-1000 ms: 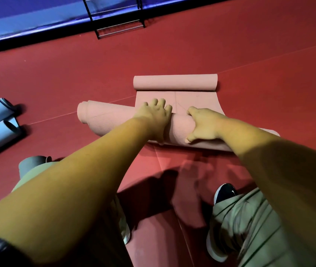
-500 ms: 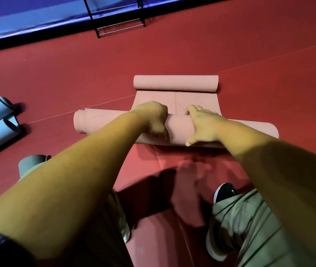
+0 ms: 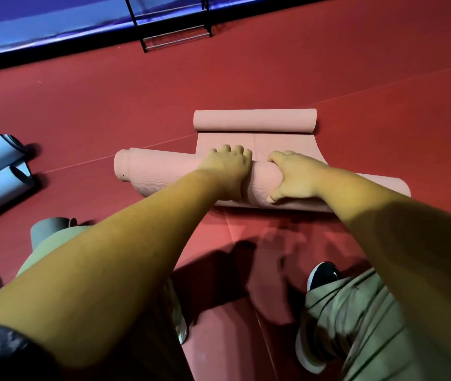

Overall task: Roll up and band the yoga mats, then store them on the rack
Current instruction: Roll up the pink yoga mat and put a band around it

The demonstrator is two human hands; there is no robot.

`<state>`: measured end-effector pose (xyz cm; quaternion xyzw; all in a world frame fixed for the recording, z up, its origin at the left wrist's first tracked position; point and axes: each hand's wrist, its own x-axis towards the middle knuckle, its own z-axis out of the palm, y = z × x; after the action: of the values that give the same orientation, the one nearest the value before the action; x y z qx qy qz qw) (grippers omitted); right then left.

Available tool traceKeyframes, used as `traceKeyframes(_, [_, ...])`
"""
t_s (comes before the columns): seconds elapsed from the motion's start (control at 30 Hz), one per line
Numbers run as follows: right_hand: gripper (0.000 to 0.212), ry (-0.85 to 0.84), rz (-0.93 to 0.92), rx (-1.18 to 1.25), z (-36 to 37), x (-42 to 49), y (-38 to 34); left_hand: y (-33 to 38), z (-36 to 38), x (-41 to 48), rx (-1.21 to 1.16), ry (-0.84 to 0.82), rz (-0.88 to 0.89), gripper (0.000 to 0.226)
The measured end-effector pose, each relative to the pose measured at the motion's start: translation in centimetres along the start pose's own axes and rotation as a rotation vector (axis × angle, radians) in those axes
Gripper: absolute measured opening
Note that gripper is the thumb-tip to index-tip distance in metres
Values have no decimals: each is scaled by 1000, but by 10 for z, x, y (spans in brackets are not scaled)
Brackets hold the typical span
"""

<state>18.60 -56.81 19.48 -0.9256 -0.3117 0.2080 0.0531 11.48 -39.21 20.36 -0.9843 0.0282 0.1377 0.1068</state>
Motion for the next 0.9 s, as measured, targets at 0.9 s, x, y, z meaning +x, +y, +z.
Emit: traceKeyframes(0.9, [105,0,-45,35,-3,-4,4,-15,2,5,-136,69,-4,84])
